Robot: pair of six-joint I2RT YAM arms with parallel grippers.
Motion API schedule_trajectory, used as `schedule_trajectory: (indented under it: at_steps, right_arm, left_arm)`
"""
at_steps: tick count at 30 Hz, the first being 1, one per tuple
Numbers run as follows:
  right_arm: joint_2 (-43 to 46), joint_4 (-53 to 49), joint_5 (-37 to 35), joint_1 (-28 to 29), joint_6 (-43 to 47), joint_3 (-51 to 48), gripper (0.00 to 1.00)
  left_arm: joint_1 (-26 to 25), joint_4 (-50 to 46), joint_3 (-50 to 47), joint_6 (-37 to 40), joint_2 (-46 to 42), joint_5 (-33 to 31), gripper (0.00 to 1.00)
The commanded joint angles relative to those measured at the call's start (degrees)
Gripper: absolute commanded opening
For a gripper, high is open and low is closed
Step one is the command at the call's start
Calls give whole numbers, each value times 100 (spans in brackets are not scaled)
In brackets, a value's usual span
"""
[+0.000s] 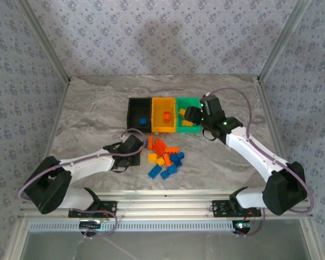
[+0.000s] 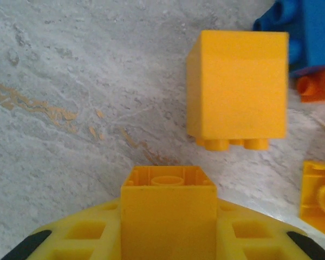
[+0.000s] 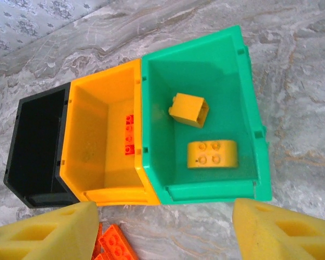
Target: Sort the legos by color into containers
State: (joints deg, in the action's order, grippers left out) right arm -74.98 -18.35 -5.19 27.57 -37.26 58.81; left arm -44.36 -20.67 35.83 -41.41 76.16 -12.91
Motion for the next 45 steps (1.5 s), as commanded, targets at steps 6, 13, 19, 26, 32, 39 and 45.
schedule_trajectory:
  at_steps: [6, 13, 19, 26, 32, 39, 45]
  right_arm:
    - [658, 44, -202, -293, -493, -1117, 69]
    - [1063, -143, -274, -408, -550, -1622, 69]
    - [1357, -208, -252, -507, -594, -1891, 69]
    - [1501, -226, -176, -529, -626, -2009, 69]
    - [1707, -131, -108, -532, -593, -2116, 71]
    - [1600, 138, 444, -443, -425, -2154, 73]
    - [1047, 249, 603, 163, -124, -2032, 75]
  left_arm:
    - [-126, -166, 2101, 501, 355, 576, 30]
    - [-240, -19, 4620, 898, 2426, 1131, 30]
    - [-283, -602, 6639, 1089, 4109, 1270, 29]
    - [-310, -1094, 8204, 1135, 5245, 1125, 34]
    - [-312, -1360, 8973, 1018, 5714, 1122, 59]
    - [-329, -1127, 8775, 964, 5060, 1174, 82]
    - [-330, 95, 6435, 830, 3220, 1202, 100]
